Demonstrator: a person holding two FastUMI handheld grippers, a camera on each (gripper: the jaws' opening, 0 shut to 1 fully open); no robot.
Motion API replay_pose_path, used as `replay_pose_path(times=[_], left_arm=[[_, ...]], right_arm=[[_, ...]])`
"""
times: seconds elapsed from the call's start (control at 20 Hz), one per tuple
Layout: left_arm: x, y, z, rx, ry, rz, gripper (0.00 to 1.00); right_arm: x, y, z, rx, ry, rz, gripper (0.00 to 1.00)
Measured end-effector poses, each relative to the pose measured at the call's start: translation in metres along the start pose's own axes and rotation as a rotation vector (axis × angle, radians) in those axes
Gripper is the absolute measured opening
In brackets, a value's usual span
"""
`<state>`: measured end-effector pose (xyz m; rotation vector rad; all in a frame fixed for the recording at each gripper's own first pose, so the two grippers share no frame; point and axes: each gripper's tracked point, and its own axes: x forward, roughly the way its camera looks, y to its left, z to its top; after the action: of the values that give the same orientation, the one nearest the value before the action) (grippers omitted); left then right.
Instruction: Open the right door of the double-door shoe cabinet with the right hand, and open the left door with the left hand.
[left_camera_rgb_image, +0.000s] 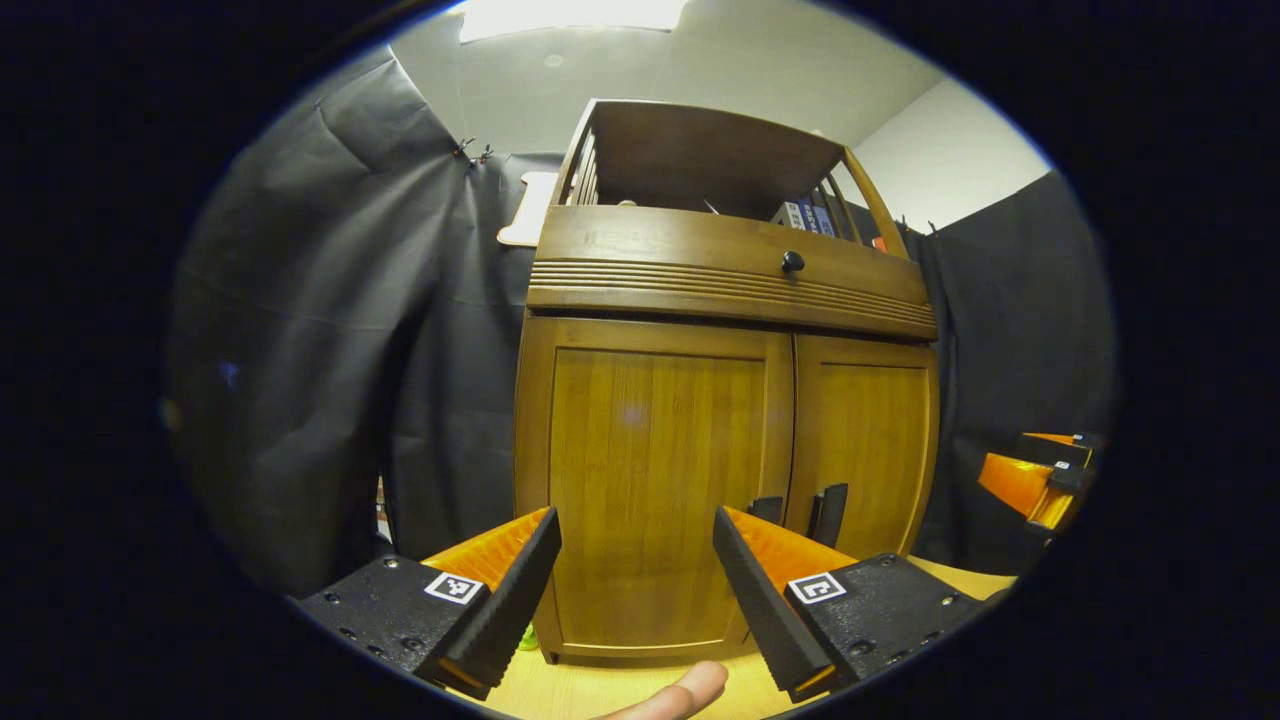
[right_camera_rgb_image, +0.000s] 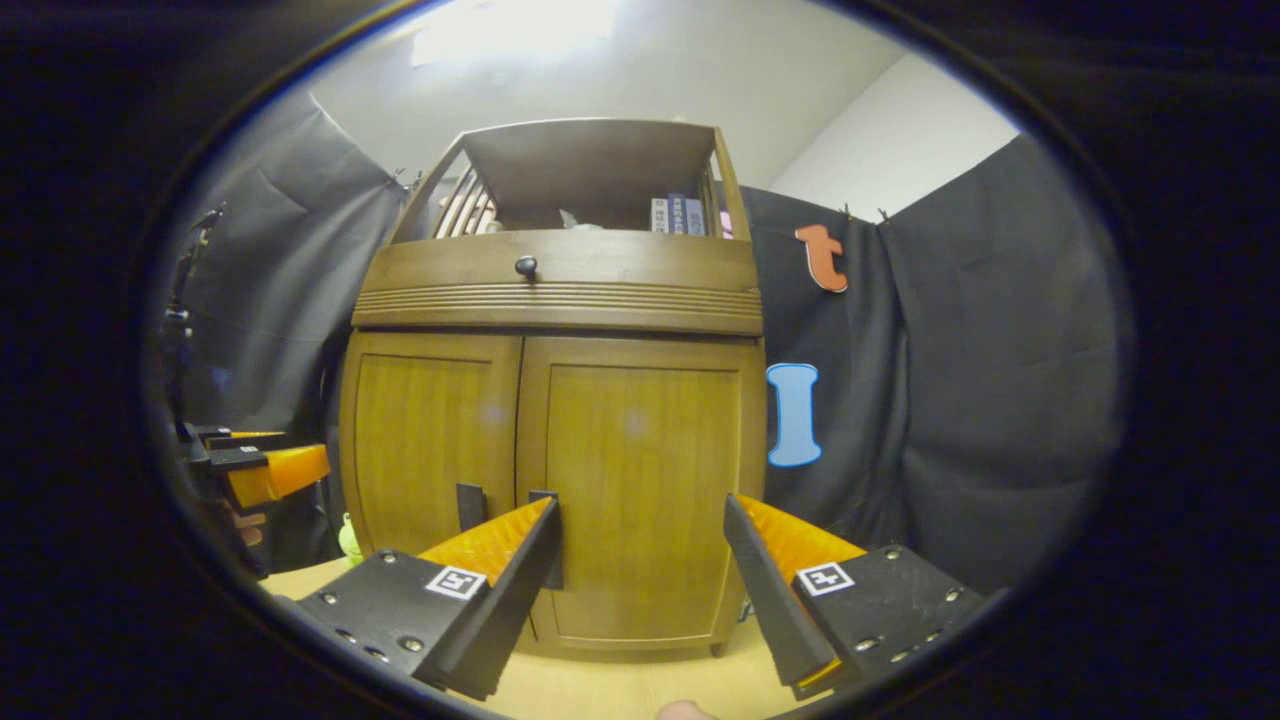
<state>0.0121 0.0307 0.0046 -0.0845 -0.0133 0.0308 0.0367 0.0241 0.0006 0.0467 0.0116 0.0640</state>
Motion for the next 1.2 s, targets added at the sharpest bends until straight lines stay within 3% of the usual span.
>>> replay_pose_path(times=[0.4, 0.55, 0.7, 0.95, 1.15, 1.2], left_arm=[[0.001, 0.005, 0.004, -0.002, -0.014, -0.007, 0.92], [0.006, 0.019, 0.008, 0.016, -0.032, 0.03, 0.91], [0.007, 0.015, 0.008, 0.012, -0.033, 0.012, 0.95], [0.008, 0.02, 0.008, 0.009, -0.03, 0.013, 0.92], [0.012, 0.025, 0.008, 0.008, -0.028, 0.042, 0.92], [0.013, 0.022, 0.006, 0.005, -0.02, 0.03, 0.93]], right_arm=[[0.065, 0.039, -0.046, 0.09, 0.103, 0.067, 0.98], [0.088, 0.056, -0.068, 0.06, 0.165, 0.089, 0.98], [0.108, 0.079, -0.091, 0.038, 0.207, 0.131, 0.98], [0.128, 0.096, -0.112, 0.037, 0.221, 0.151, 0.97], [0.141, 0.103, -0.115, 0.063, 0.244, 0.132, 0.36], [0.136, 0.104, -0.12, 0.058, 0.259, 0.149, 0.31]])
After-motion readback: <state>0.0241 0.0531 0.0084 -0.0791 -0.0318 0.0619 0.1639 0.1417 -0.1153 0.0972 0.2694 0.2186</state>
